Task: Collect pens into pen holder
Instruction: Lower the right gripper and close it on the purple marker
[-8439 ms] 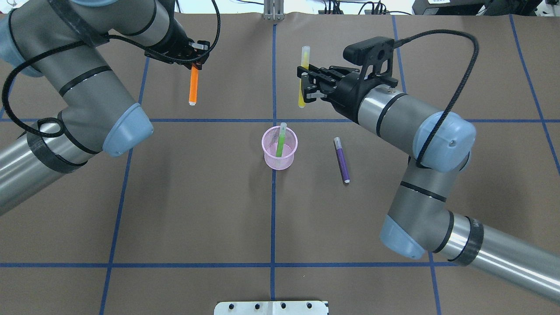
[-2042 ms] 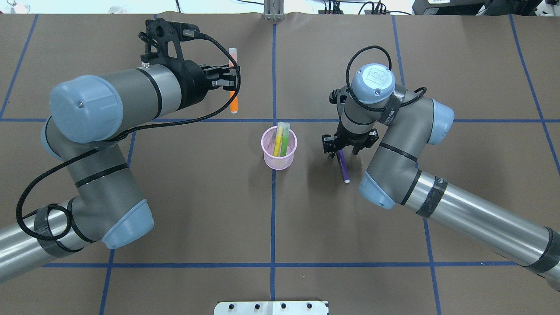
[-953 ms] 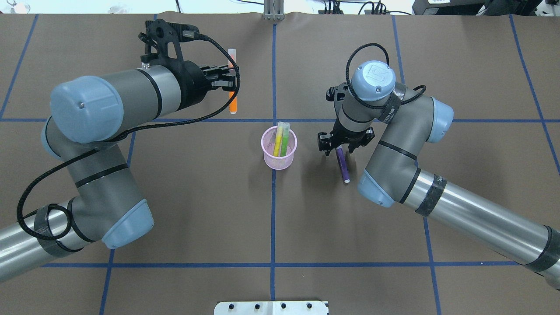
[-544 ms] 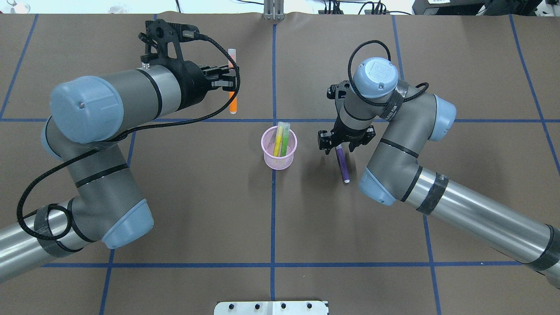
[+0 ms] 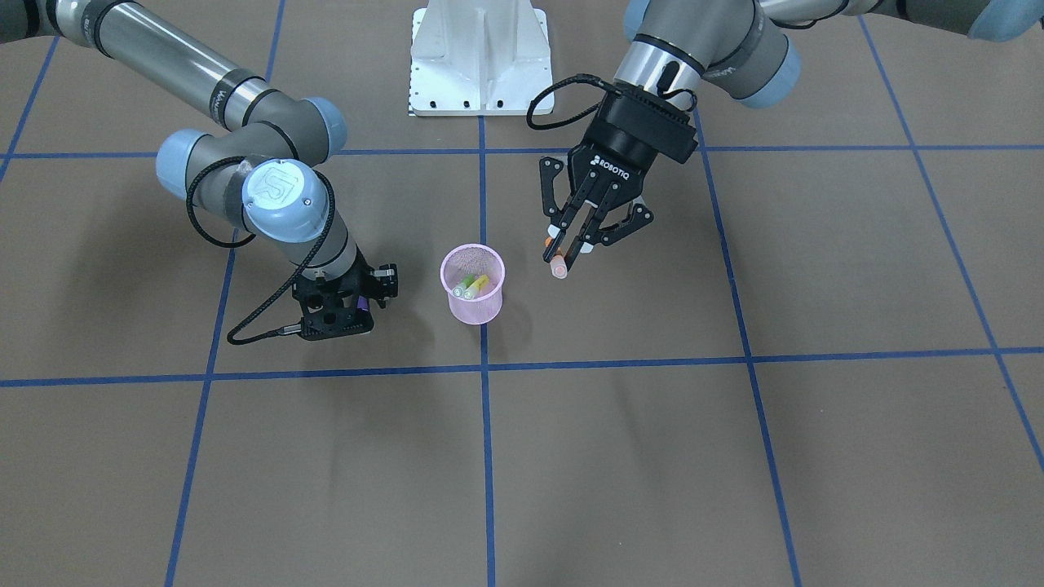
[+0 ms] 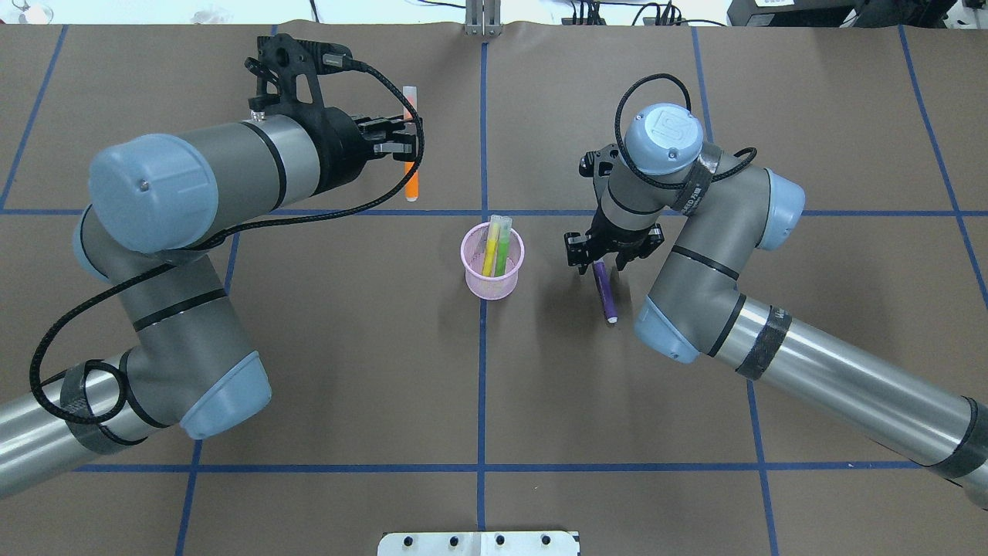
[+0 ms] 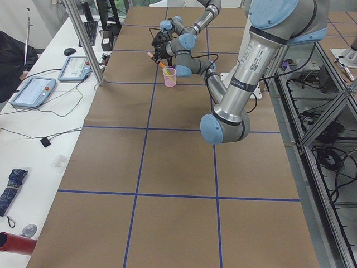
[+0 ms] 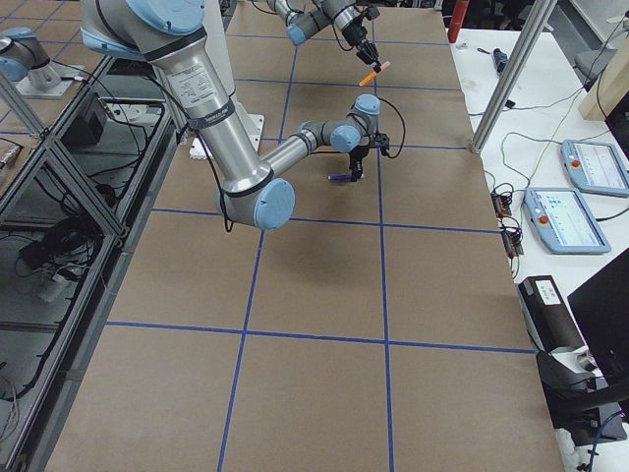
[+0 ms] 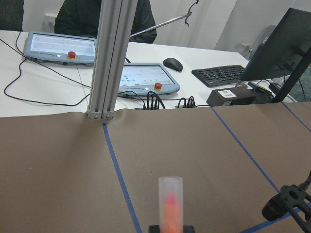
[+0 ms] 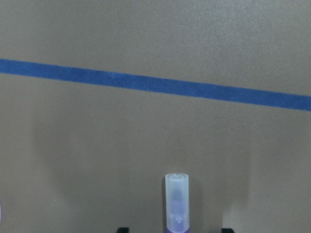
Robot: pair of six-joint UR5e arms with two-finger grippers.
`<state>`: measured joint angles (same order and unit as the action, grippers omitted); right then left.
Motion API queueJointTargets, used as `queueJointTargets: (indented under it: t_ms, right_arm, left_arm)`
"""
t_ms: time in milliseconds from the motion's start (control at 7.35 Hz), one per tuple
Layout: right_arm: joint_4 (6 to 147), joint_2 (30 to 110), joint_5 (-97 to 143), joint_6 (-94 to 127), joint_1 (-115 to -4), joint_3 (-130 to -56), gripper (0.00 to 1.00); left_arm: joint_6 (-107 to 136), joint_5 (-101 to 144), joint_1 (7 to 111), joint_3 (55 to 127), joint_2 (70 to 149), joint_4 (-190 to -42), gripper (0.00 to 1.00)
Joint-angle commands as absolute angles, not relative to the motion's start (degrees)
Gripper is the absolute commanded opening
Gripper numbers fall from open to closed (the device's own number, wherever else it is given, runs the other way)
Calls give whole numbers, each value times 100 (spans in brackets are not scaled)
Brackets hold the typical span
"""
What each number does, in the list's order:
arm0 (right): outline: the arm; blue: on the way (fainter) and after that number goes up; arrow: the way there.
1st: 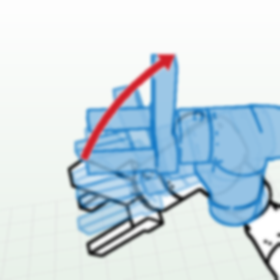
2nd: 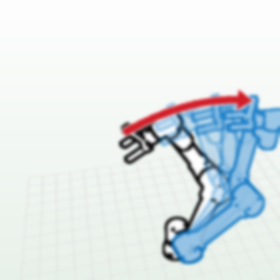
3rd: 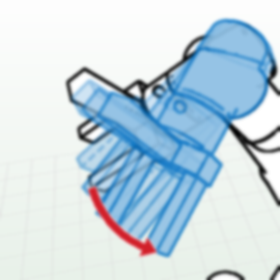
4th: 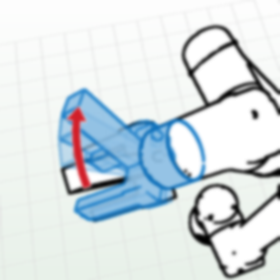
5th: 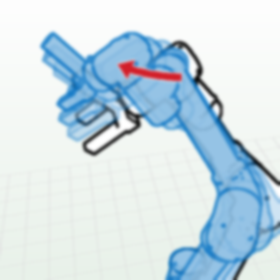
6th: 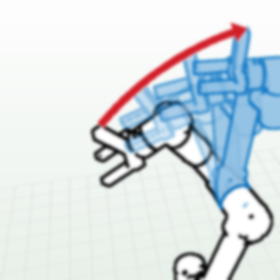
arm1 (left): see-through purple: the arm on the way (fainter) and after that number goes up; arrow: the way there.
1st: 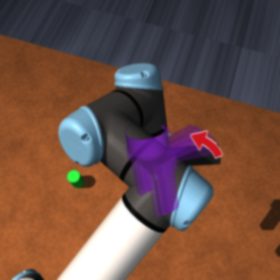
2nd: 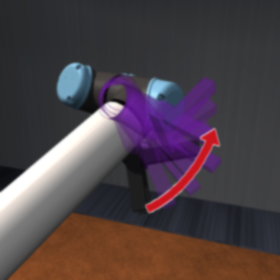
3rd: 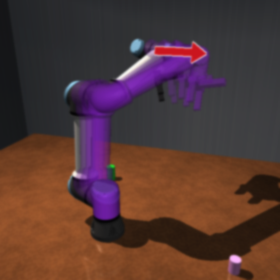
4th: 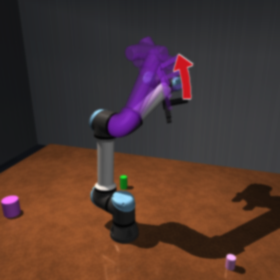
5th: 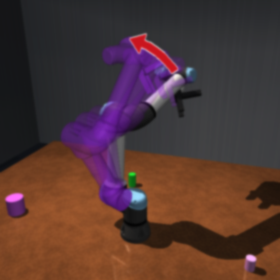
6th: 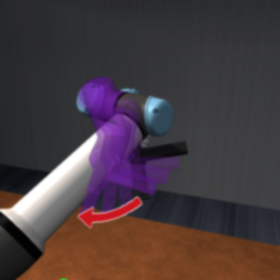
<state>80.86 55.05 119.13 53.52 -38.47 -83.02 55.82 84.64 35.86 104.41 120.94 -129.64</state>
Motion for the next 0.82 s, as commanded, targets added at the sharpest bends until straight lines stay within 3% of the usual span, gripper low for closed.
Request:
queueJointTargets:
  t_ms: [0, 681]
  right_arm:
    - [8086, 5511, 11909, 5353, -3841, -8297, 58]
    - [8086, 5511, 11909, 5344, -3841, -8253, 29]
  left_arm:
    - [5590, 8464, 3586, 10441, 12094, -12964, 0]
    - [5581, 8481, 3586, 10433, 12102, -12964, 0]
